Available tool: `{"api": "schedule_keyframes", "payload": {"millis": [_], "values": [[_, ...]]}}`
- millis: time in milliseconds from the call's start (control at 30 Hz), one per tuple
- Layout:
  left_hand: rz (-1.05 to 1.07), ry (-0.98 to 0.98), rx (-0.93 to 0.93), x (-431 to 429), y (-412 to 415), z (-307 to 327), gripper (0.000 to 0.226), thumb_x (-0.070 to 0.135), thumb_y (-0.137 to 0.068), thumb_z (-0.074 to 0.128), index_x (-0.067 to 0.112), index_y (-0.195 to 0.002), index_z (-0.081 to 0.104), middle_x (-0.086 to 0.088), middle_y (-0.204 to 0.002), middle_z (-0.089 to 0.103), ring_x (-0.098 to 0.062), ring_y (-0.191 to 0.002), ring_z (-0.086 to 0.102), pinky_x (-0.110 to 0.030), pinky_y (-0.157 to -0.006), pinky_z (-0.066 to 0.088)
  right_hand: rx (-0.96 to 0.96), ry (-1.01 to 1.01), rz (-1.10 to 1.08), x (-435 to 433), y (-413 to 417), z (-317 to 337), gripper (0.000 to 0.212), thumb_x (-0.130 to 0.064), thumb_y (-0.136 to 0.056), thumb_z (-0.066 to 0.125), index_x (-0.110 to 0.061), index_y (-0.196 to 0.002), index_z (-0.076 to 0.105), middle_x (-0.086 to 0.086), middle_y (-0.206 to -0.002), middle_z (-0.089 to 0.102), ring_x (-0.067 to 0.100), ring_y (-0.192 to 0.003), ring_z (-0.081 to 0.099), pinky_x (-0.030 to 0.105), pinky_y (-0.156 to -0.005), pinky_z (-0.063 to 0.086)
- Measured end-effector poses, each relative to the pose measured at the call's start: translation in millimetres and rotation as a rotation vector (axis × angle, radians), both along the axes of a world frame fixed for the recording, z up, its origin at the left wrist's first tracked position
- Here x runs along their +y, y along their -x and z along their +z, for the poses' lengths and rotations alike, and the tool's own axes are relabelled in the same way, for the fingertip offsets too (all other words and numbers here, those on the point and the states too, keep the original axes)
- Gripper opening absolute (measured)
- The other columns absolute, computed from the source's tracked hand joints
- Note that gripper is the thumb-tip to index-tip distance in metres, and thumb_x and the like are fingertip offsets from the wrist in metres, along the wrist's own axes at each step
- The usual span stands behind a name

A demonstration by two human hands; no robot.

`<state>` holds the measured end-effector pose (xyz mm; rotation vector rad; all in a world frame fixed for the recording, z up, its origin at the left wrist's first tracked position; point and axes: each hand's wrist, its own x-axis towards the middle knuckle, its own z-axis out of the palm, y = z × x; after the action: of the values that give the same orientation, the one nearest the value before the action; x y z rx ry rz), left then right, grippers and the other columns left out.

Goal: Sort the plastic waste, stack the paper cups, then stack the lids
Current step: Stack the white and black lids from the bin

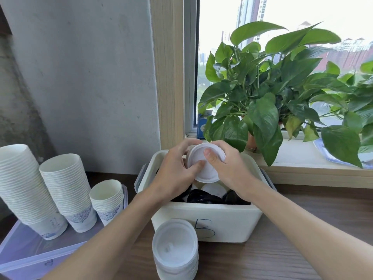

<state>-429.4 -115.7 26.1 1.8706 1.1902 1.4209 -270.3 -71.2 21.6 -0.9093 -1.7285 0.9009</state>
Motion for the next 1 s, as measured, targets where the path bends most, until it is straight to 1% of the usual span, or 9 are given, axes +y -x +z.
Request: {"api": "schedule_keyframes", "payload": {"millis": [133, 200, 333, 400, 500, 600, 733, 833, 1000], "values": [[0.051, 0.022, 0.044, -1, 3, -1, 0.037, 0.011, -0.09, 0.071, 0.031, -0.12, 0.06, 0.024, -0.09, 0.066, -0.005, -0.085, 0.067, -0.023, -0.073, 0.055, -0.092, -0.016, 0.015, 2, 0, 3, 0.021, -0.034, -0.095, 0.057, -0.019, -0.109, 0.06, -0.007, -0.098, 0.065, -0.003, -0.084, 0.057, 0.011, -0.071, 0.044], [0.15, -0.014, 0.181, -2, 5, -3, 0.04, 0.014, -0.09, 0.068, 0.034, -0.122, 0.057, 0.017, -0.1, 0.065, -0.003, -0.085, 0.062, -0.021, -0.075, 0.049, -0.18, 0.0, 0.031, 3, -2, 3, 0.013, -0.034, -0.097, 0.055, -0.026, -0.106, 0.059, -0.01, -0.093, 0.064, -0.005, -0.079, 0.056, 0.014, -0.071, 0.046], [0.374, -0.084, 0.412, -8, 10, -3, 0.048, 0.016, -0.093, 0.062, 0.032, -0.136, 0.048, -0.002, -0.115, 0.055, -0.022, -0.097, 0.057, -0.027, -0.079, 0.038, -0.243, 0.137, 0.005, 7, -6, 2, 0.029, -0.043, -0.101, 0.038, -0.025, -0.112, 0.057, -0.001, -0.107, 0.066, 0.014, -0.099, 0.064, 0.032, -0.09, 0.052], [0.406, -0.095, 0.445, -10, 10, -1, 0.046, 0.016, -0.094, 0.059, 0.032, -0.136, 0.046, -0.004, -0.112, 0.053, -0.028, -0.094, 0.058, -0.035, -0.08, 0.044, -0.433, 0.113, -0.021, 14, -7, 2, 0.039, -0.053, -0.097, 0.037, -0.026, -0.116, 0.058, -0.001, -0.107, 0.066, 0.017, -0.102, 0.062, 0.039, -0.094, 0.049], [0.421, -0.115, 0.473, -11, 9, 0, 0.043, 0.016, -0.094, 0.057, 0.034, -0.13, 0.043, -0.004, -0.107, 0.05, -0.03, -0.086, 0.057, -0.042, -0.077, 0.05, -0.684, 0.112, -0.01, 23, -3, -4, 0.038, -0.054, -0.089, 0.041, -0.027, -0.108, 0.061, 0.008, -0.103, 0.067, 0.029, -0.096, 0.063, 0.049, -0.086, 0.05], [0.441, -0.099, 0.477, -11, 9, -1, 0.038, 0.016, -0.094, 0.056, 0.034, -0.125, 0.043, -0.002, -0.106, 0.048, -0.031, -0.082, 0.056, -0.046, -0.074, 0.052, -0.771, 0.174, -0.035, 29, 0, -14, 0.037, -0.036, -0.098, 0.047, -0.01, -0.123, 0.055, 0.019, -0.117, 0.064, 0.035, -0.105, 0.061, 0.041, -0.089, 0.049], [0.444, -0.102, 0.509, -11, 9, -2, 0.037, 0.017, -0.094, 0.056, 0.033, -0.125, 0.044, -0.003, -0.109, 0.048, -0.03, -0.08, 0.056, -0.046, -0.073, 0.053, -0.95, 0.268, 0.057, 32, 0, -25, 0.064, -0.037, -0.095, 0.057, -0.016, -0.149, 0.03, 0.011, -0.136, 0.05, 0.025, -0.122, 0.052, 0.028, -0.1, 0.04], [0.447, -0.102, 0.523, -10, 8, -3, 0.037, 0.016, -0.095, 0.056, 0.033, -0.126, 0.044, -0.003, -0.112, 0.048, -0.03, -0.08, 0.057, -0.046, -0.072, 0.053, -1.001, 0.308, 0.078, 35, -4, -29, 0.071, -0.035, -0.094, 0.06, -0.016, -0.151, 0.024, 0.012, -0.146, 0.044, 0.026, -0.128, 0.048, 0.026, -0.1, 0.038], [0.453, -0.101, 0.526, -9, 8, -4, 0.038, 0.016, -0.095, 0.056, 0.035, -0.124, 0.041, -0.003, -0.112, 0.049, -0.031, -0.08, 0.058, -0.047, -0.071, 0.054, -1.142, 0.288, 0.068, 38, -6, -33, 0.068, -0.002, -0.092, 0.053, -0.013, -0.152, 0.021, 0.014, -0.15, 0.039, 0.03, -0.131, 0.045, 0.033, -0.105, 0.039]]}}
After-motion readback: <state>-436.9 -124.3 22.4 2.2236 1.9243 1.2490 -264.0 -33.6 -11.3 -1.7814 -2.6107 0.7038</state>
